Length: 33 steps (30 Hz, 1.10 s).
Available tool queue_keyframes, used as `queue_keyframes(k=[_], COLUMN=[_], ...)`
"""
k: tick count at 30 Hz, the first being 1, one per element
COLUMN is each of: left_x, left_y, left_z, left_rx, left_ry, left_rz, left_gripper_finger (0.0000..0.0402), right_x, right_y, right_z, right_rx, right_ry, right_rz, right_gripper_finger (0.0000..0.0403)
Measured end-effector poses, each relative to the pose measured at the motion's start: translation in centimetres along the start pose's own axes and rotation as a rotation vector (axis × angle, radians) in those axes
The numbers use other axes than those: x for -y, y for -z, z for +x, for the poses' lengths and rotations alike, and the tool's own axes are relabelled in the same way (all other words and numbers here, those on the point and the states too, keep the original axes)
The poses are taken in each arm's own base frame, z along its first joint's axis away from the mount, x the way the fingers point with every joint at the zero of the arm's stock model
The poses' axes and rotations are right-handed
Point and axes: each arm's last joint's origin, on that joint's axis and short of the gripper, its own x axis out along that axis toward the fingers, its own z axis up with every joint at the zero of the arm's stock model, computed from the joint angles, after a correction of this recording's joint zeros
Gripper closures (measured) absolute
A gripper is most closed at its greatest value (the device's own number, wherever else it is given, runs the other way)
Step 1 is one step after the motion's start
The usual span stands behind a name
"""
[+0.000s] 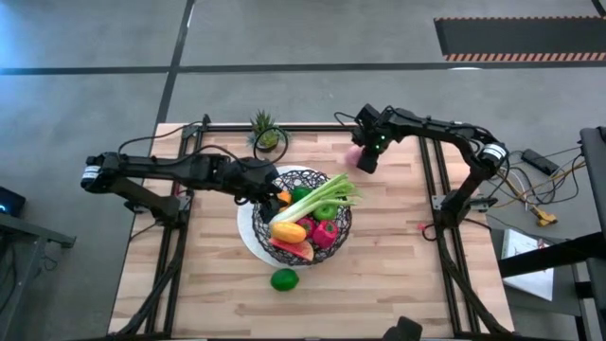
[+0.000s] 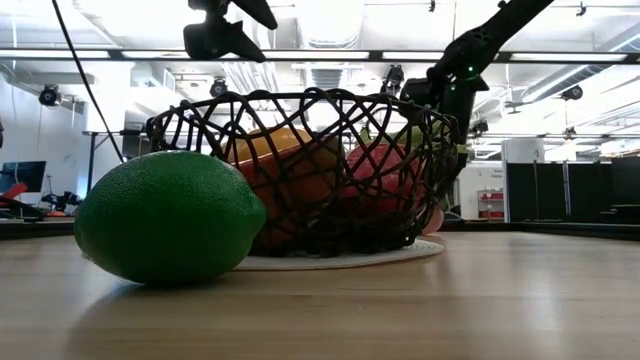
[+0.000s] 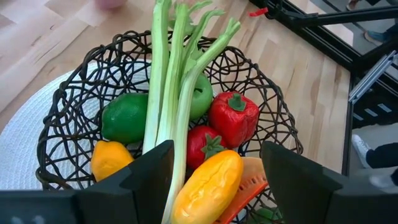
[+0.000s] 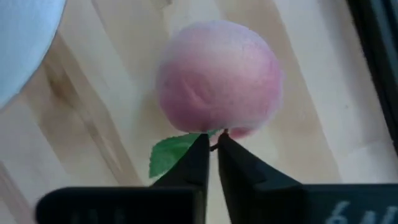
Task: Build produce basket
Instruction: Put the pink peach into the wire basket
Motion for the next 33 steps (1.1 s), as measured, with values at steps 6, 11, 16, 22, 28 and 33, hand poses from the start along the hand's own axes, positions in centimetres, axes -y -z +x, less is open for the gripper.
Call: queue_keyframes(k=[6,11,16,22,28,33], left_x=[0.0,0.0,0.0,0.0,0.0,0.1], left_y=[0.0,0.0,0.0,0.0,0.0,0.1], left_z=[0.0,0.0,0.0,0.0,0.0,0.0], left_rx=[-0.001,-0.002,-0.003,-0.004,-0.005,-0.007], left_ry=[0.001,0.003,0.004,0.005,0.007,0.012], left_rz=[0.0,0.0,0.0,0.0,0.001,0.003], left_gripper_finger=[0.0175,0.0175,0.0175,0.0175,0.0175,0.0175], right_x=[0.2,0.0,-0.5,-0.5,-0.8,-1.4], right_y=[-0.3,-0.4,-0.5,-0.3,-0.4,-0.6], right_z=[0.0,0.0,-0.3,-0.3,-0.3,-0.3], right_rx=[0.032,0.034,0.049,0.035,0.059,0.059], right_ry=[0.019,0.016,-0.007,-0.024,-0.107,-0.122], right_rz=[0.043,0.058,0.05,0.045,0.053,0.059], right_gripper_finger=[0.0394,0.0394,0.0395,0.0395,0.0395,0.0395])
